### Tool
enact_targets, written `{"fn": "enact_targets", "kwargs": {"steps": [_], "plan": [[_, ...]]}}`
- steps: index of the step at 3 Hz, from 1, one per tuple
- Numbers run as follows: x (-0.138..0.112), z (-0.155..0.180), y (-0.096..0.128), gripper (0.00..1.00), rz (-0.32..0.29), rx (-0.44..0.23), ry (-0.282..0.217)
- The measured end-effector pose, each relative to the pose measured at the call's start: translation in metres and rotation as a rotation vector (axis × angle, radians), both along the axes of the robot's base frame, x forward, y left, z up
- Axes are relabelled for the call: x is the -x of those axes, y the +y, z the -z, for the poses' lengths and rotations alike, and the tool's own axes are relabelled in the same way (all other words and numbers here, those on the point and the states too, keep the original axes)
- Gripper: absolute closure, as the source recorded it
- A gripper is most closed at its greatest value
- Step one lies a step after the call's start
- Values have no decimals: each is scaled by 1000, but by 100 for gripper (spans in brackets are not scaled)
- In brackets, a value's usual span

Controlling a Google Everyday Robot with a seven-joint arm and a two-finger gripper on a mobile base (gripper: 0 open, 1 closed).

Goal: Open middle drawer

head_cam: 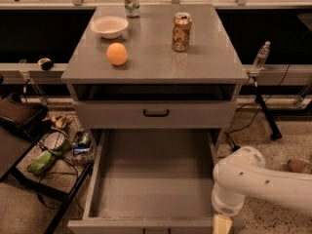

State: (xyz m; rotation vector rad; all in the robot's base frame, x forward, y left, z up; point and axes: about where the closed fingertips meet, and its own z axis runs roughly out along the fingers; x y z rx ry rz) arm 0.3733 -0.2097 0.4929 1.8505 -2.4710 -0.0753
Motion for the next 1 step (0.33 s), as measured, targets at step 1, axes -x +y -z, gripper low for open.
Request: {"fn": "enact_targets", "kwargs": {"steps": [1], "plan": [[14, -84, -36, 0, 58, -24, -51]]}}
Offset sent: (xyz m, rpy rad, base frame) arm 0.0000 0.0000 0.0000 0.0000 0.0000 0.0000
